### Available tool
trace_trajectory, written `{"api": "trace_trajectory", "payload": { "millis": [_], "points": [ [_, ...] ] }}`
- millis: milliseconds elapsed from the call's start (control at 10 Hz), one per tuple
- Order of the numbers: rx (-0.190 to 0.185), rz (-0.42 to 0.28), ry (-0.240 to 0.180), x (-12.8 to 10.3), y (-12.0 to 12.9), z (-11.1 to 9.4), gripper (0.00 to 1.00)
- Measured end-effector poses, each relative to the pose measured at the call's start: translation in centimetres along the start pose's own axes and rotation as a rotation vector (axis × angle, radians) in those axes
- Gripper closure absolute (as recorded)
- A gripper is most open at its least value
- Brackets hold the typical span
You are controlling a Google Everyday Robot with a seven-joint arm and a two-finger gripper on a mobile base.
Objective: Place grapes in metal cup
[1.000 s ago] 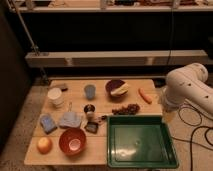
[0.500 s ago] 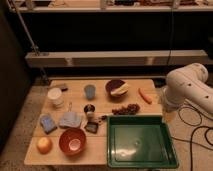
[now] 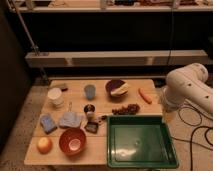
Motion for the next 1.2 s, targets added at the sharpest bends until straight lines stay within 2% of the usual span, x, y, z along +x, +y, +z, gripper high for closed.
{"api": "trace_trajectory", "payload": {
  "millis": [600, 700, 1000, 1200],
  "points": [
    [-0.001, -0.001, -0.001, 0.0, 0.0, 0.1, 0.35],
    [-0.001, -0.019, -0.014, -0.2, -0.2, 0.0, 0.35],
    [0.002, -0.152, -0.072, -3.9, -4.2, -0.5, 0.35],
    [0.021, -0.26, -0.143, -7.4, -7.7, -1.0, 0.35]
  ]
}}
